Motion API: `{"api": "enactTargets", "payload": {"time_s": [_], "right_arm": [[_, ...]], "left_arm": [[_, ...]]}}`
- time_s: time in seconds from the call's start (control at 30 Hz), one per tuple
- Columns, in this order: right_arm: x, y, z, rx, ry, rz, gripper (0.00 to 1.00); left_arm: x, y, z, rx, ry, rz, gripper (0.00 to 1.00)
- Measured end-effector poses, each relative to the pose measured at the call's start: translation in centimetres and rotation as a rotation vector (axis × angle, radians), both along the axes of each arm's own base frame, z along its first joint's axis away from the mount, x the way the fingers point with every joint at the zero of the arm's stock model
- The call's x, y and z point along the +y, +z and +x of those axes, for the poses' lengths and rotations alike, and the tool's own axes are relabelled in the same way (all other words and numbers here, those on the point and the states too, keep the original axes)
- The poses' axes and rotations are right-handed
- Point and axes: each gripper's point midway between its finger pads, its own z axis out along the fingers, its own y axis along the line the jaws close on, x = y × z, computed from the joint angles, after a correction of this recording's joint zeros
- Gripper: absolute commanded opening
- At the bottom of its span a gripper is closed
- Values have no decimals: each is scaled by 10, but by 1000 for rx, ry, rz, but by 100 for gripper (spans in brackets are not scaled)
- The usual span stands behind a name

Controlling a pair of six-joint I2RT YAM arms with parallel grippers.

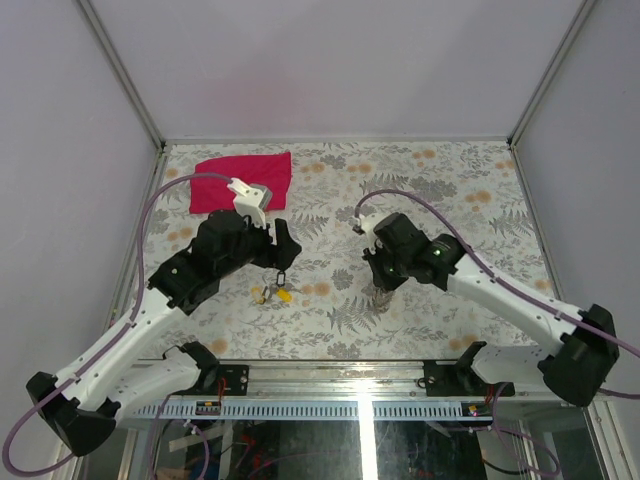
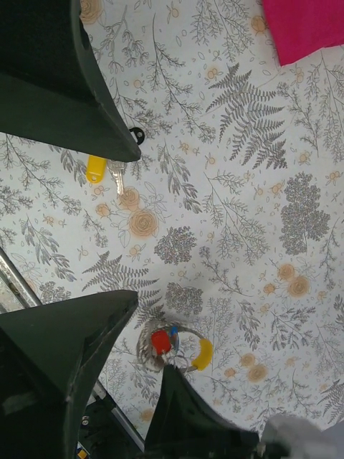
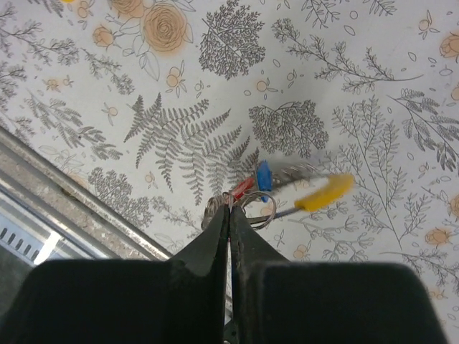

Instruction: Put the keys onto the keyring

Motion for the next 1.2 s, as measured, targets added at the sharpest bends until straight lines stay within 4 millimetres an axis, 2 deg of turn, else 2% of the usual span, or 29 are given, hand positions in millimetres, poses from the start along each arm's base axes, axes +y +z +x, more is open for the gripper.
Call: {"api": "enactTargets", "payload": {"time_s": [0.23,0.33,0.4,0.57,0.73,0.83,0.9,0.97,1.1,1.2], "right_arm": [[21,-34,28,29,13,-77,1],[34,-47,47,21,15,-86,5],[40,-55,60,14,9,-84,12],[50,-71,96,11,-35,-58,39],[55,-66,111,-11,-61,-10,56],[53,-53,113,-47,-95,41,70],[45,-36,107,-77,-126,75,85],[34,-11,104,-137,-164,109,98],[15,57,100,-302,-217,202,99],[-3,92,90,-388,-247,244,99]], "left_arm": [[8,-6,-4,12,25,8,75],[12,-9,-4,20,40,18,75],[15,-12,-4,26,49,26,76],[24,-24,-1,55,82,49,77],[39,-33,12,82,150,61,84],[47,-35,17,92,188,57,98],[50,-35,19,96,207,51,100],[52,-34,20,97,220,49,100],[55,-33,21,91,246,46,100],[59,-29,21,80,268,39,100]]}}
